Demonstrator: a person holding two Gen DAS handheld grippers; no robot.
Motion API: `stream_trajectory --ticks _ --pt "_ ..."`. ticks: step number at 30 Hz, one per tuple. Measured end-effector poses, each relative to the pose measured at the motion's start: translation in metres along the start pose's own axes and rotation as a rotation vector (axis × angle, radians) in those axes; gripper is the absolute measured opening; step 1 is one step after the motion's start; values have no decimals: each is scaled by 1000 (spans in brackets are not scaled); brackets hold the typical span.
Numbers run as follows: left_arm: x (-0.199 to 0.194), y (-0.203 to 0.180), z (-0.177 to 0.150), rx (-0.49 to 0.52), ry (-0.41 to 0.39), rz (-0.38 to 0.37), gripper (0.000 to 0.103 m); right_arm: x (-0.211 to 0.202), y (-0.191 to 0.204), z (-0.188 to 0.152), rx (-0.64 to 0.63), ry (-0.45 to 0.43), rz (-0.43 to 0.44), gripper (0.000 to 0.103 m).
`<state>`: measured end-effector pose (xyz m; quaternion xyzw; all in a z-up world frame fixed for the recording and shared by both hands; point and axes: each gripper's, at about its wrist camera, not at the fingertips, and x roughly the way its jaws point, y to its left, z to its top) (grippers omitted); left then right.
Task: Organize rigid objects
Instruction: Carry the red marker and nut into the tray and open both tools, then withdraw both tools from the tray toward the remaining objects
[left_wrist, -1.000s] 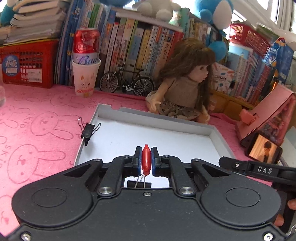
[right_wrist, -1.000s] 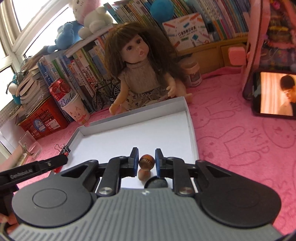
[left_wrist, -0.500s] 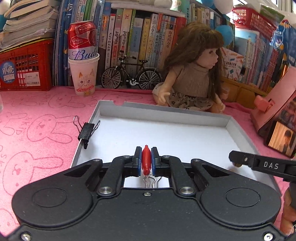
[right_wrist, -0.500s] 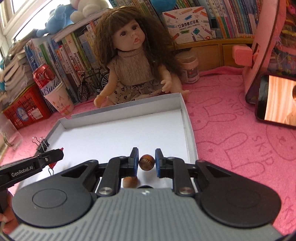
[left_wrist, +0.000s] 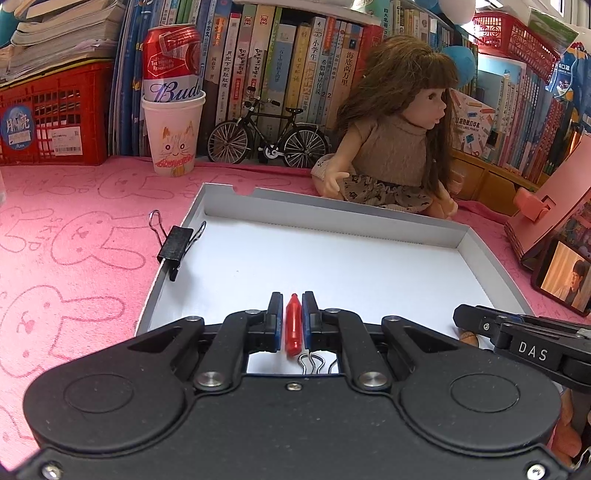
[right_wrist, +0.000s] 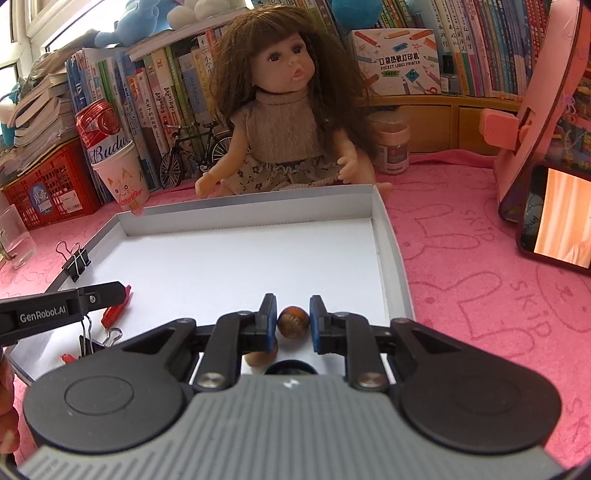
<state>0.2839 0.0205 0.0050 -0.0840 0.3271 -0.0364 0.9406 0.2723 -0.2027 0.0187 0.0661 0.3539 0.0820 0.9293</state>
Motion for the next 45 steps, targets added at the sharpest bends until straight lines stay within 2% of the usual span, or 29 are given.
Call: stream_trajectory --ticks 2,4,5,6,8,12,13,15,17,20,22,26,32,39,45 --pt "0 0 0 3 1 1 11 0 -1 0 1 1 4 23" --pt "-1 -1 0 7 3 5 14 -1 -1 0 -3 -4 16 27" --pt "-1 -1 0 9 3 7 17 -2 -1 0 -5 -9 17 31" --pt "-3 -2 1 13 2 6 19 -3 -1 0 -6 -15 16 41" --pt "-7 -4 1 17 -9 -1 35 -6 0 1 -11 -26 20 49" --pt "-20 -8 2 35 -42 -23 46 -17 5 2 -44 -62 8 66" --pt "-24 -9 3 42 -47 -28 51 -21 6 2 -53 -70 3 68" --pt "-34 -12 3 61 -59 -33 57 -28 9 3 -66 -83 -7 82" --pt "-43 -15 1 82 -73 -43 68 -36 10 3 -74 -100 -2 89" --pt "-59 -19 -2 114 -90 -57 81 -47 10 2 -76 -106 -3 91" --pt "-70 -21 -5 132 -99 -61 83 -56 8 1 -69 -115 -3 94" --pt "-91 -23 -14 149 -122 -70 85 -73 10 -8 -91 -142 3 103" --pt "-123 -22 -31 160 -170 -85 87 -98 15 -20 -138 -166 4 103" --pt "-156 -18 -53 116 -211 -96 88 -128 17 -34 -144 -202 30 103" --pt "-175 -12 -75 113 -212 -90 89 -148 21 -58 -164 -221 39 103"
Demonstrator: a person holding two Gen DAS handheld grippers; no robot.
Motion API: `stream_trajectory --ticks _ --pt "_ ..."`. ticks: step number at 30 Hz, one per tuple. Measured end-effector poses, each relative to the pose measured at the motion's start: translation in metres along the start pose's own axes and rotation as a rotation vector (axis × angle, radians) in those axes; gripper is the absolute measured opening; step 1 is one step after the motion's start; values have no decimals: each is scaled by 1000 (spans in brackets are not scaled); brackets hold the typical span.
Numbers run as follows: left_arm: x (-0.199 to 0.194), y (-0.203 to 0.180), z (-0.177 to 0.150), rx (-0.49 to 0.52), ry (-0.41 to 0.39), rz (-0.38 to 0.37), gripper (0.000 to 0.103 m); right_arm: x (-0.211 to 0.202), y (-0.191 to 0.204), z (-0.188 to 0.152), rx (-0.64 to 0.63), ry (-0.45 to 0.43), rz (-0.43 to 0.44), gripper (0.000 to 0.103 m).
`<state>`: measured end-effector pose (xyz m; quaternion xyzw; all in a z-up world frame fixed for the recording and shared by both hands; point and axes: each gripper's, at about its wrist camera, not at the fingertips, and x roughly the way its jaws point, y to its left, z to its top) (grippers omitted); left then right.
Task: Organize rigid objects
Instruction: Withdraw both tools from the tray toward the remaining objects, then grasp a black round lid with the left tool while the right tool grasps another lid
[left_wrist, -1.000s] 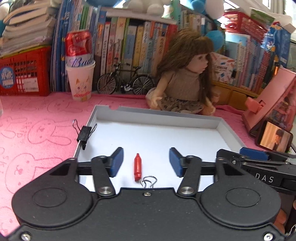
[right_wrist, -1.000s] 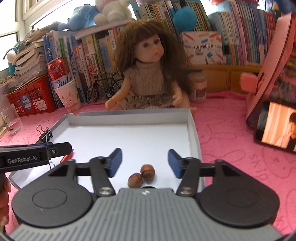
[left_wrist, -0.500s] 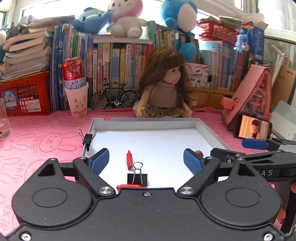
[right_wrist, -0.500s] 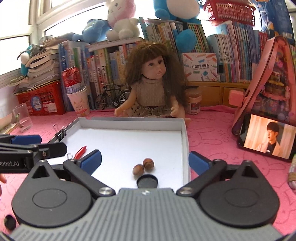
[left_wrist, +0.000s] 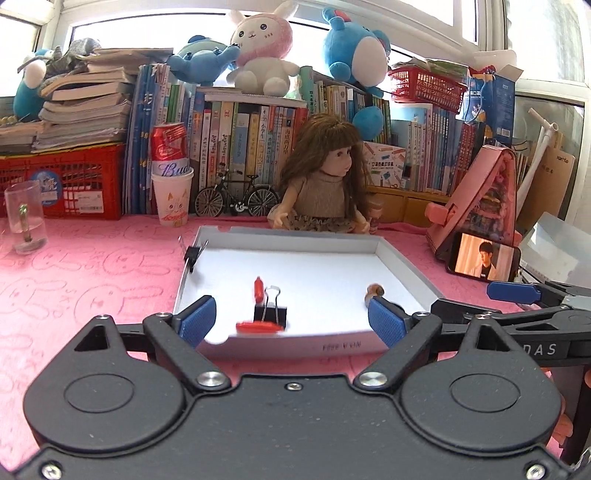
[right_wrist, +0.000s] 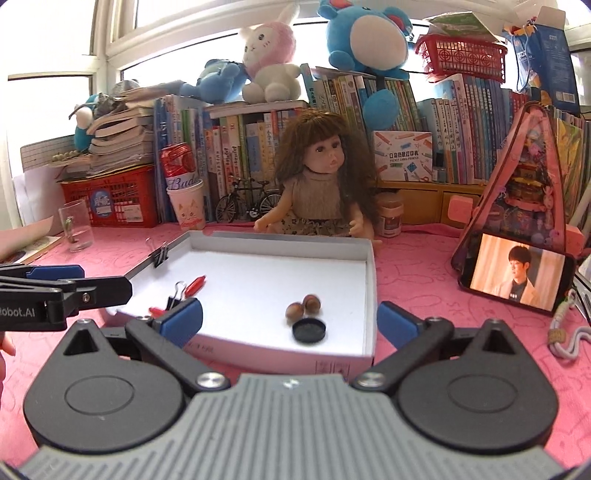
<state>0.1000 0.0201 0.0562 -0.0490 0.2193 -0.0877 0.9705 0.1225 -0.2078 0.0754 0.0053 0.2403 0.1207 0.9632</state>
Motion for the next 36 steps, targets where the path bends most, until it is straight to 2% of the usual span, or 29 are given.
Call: stream_trajectory --ticks 8,14,18,22,36 --pt "-33 -2 -31 45 -26 10 89 -24 12 -30 -46 5 9 103" --pt "-49 -7 -55 94 -23 32 89 -33 17 -52 -17 14 37 103" --pt "-55 -9 -71 114 -19 58 89 -41 22 -68 -14 -16 15 103" --pt "-55 -6 -80 81 2 74 89 -49 24 -74 -2 -44 -9 103" --pt "-55 9 -95 26 31 133 87 -49 25 -89 22 12 10 103"
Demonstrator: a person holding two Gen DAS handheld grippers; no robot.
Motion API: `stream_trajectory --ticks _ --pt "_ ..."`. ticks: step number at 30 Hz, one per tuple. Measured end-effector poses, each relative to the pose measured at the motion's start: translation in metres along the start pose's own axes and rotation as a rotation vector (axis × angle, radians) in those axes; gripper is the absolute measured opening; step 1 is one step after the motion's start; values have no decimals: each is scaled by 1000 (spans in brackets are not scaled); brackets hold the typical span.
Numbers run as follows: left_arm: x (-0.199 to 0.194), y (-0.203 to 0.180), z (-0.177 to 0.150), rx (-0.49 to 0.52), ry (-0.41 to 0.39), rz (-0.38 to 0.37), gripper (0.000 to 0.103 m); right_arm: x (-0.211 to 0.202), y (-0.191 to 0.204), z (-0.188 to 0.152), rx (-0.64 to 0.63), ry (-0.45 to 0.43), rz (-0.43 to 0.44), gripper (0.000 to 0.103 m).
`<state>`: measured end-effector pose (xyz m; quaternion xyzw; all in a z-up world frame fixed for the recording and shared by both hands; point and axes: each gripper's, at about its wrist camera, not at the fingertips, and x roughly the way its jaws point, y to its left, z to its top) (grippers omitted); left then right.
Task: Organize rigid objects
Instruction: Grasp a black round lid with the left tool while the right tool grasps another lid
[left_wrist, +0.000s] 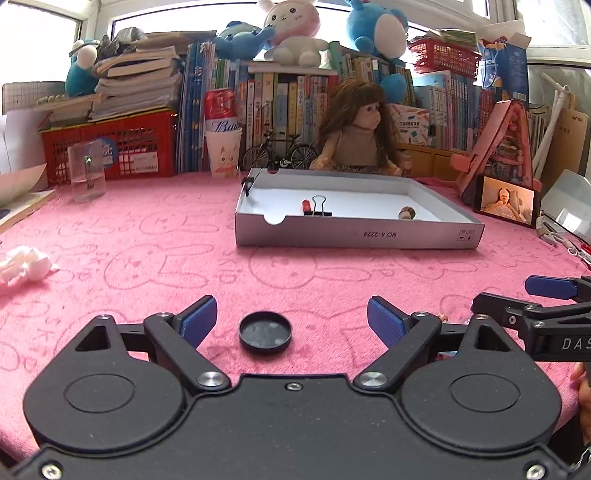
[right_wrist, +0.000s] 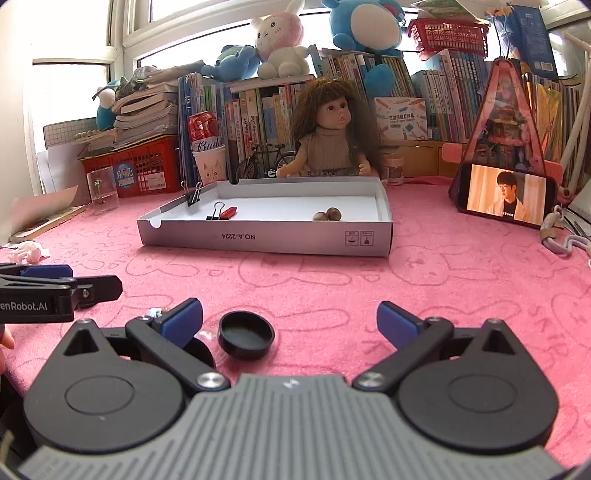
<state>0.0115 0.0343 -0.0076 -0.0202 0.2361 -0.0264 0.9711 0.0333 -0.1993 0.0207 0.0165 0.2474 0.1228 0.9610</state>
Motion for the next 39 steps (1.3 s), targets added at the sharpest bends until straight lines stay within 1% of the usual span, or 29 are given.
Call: stream_trajectory --ticks 7,10,13,14,16,18,20,22,24,26,28,35,39 --pt "-2 2 -2 -10 1 -1 82 0 -1 0 7 7 19 101" --pt "-3 3 -2 -14 4 0 80 -3 -4 3 11 -5 27 99" --pt "-3 5 -2 -19 9 7 78 -6 -6 5 3 3 40 95" --pt "-3 5 -3 -20 10 7 75 -7 -6 5 0 10 45 94" --pt "-3 6 -3 -23 14 2 72 -6 -8 6 -3 33 64 91" --pt "-4 6 -4 -24 15 -2 69 -4 -12 6 34 69 102 86" --pt "-4 6 -4 -22 16 -2 65 -3 -17 6 82 84 131 84" --pt "-3 5 -4 -20 18 -2 63 -3 -17 6 85 82 125 81" --pt "-3 5 -4 -20 25 0 61 -2 -15 6 76 85 121 75" --pt "-2 5 -4 -21 38 0 55 -1 -13 6 69 92 129 71" --pt "0 6 -3 -21 45 4 53 -2 -11 6 60 92 134 64" --pt "1 5 -4 -13 49 12 52 -1 -7 7 44 94 132 52" --pt "1 5 -4 -12 49 14 52 -1 -5 6 29 93 126 50"
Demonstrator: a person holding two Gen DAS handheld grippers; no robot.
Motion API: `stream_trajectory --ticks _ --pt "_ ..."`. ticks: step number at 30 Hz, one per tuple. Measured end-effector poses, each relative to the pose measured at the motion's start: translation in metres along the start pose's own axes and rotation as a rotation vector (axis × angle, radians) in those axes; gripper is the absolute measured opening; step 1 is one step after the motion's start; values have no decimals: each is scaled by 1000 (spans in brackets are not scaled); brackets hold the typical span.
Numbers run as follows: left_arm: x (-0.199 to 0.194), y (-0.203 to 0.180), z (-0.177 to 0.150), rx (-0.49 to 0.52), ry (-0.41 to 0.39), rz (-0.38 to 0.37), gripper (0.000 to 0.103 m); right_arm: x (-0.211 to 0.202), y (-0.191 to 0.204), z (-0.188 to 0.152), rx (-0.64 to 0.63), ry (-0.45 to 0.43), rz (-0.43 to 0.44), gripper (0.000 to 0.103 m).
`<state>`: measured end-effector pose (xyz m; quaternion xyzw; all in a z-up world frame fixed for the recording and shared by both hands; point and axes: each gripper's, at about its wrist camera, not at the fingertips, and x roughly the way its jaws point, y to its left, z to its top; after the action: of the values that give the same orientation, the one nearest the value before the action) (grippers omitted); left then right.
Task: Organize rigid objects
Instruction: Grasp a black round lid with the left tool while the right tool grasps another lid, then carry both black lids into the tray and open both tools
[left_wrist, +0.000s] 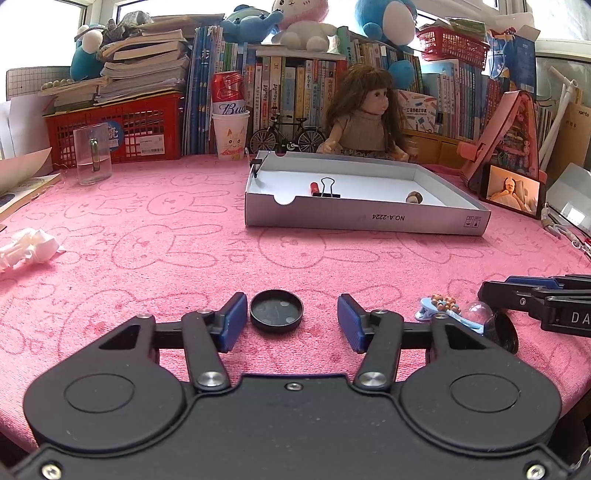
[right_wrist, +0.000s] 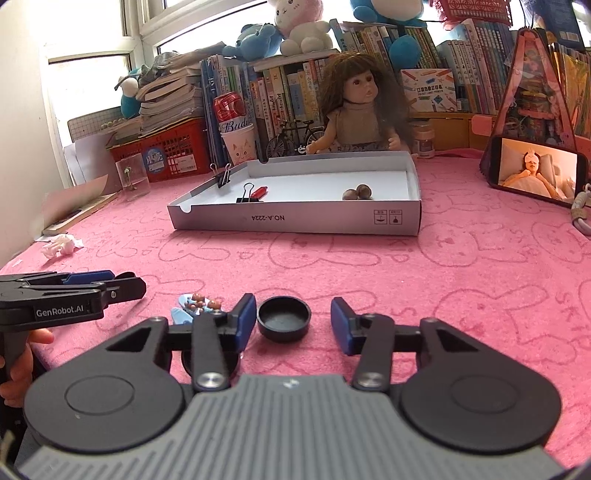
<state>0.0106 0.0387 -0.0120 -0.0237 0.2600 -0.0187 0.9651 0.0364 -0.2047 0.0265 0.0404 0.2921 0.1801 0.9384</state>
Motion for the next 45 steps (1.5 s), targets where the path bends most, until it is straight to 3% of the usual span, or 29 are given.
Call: stream_trajectory --ticks 9,25,45 --pt "0 4 0 -13 -4 23 30 0 1 -1 -8 3 -2 39" --pt "-5 -1 7 -17 -12 -9 30 2 2 1 2 2 -14 37" --pt "13 -20 62 13 -76 -77 30 17 -8 39 21 -38 -77 37"
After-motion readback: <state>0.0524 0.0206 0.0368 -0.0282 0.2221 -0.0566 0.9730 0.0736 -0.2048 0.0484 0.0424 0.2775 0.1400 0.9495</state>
